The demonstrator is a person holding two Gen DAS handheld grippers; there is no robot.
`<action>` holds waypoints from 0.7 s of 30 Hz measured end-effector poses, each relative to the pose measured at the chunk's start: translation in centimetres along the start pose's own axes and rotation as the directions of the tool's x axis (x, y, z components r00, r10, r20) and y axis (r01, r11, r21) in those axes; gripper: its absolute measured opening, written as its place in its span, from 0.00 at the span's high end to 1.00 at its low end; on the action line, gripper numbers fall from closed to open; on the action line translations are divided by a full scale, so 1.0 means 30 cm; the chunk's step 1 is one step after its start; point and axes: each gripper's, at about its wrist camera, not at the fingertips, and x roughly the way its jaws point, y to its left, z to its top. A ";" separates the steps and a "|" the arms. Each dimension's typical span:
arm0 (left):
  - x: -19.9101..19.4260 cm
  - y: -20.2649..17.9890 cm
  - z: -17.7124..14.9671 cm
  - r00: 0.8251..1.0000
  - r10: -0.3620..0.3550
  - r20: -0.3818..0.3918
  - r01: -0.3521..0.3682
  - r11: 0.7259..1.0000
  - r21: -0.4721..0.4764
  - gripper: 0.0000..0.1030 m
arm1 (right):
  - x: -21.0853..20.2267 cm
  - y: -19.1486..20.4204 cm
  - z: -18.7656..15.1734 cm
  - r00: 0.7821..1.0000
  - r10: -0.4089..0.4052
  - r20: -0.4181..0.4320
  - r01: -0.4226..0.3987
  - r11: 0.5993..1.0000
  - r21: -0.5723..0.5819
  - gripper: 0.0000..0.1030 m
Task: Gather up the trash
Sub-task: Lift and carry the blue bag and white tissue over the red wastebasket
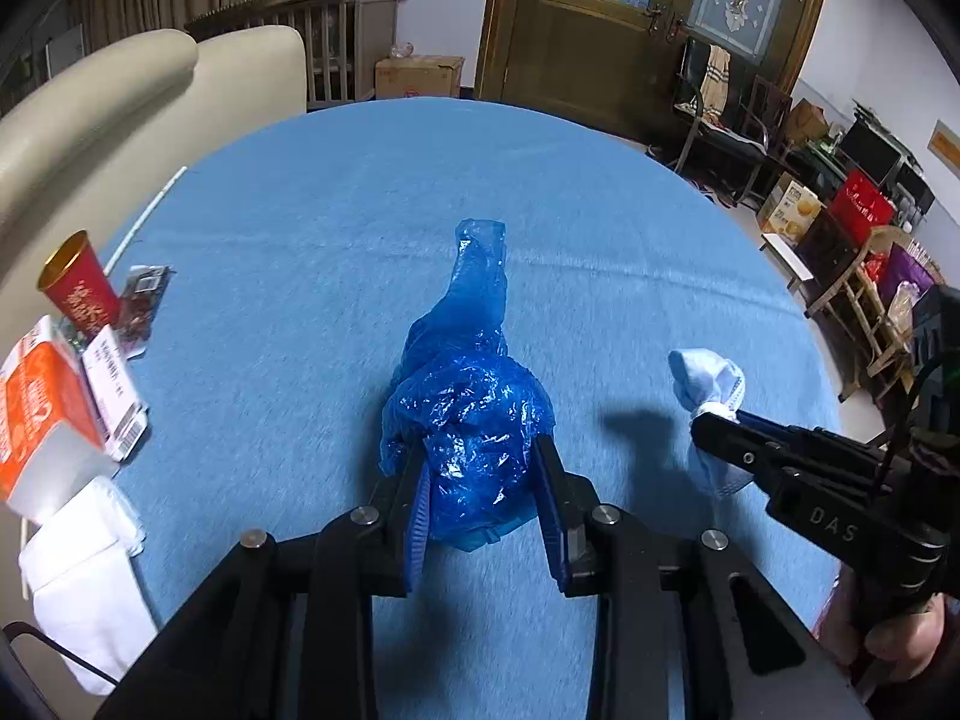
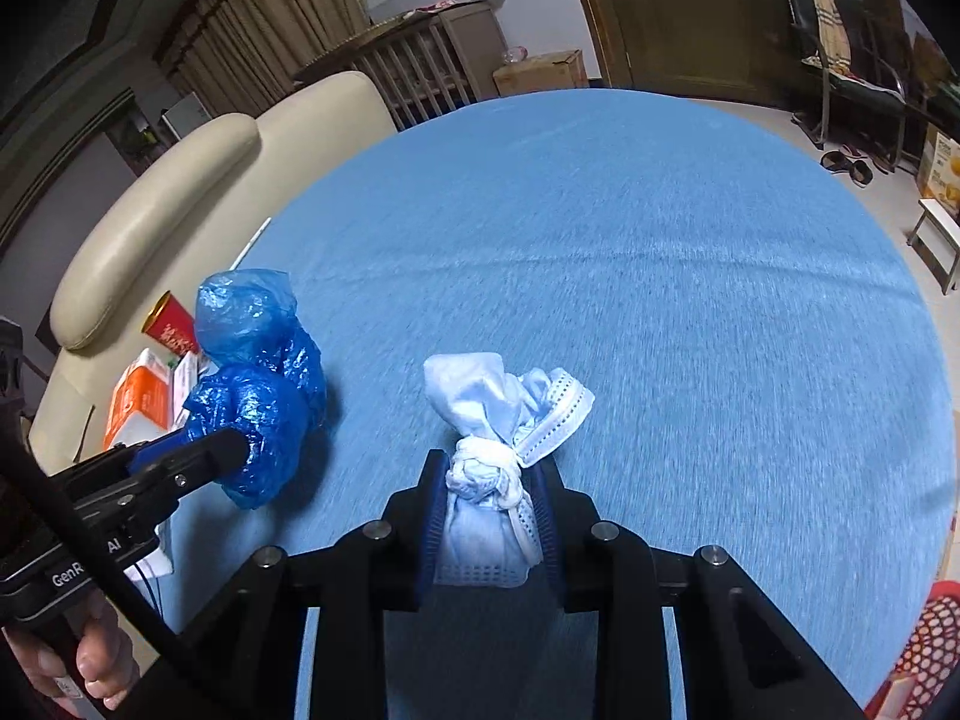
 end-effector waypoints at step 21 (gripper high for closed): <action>-0.122 -0.047 -0.121 0.999 0.021 0.033 -0.022 1.000 0.018 0.67 | -0.144 0.039 -0.148 1.000 0.025 0.017 -0.025 1.000 -0.015 0.71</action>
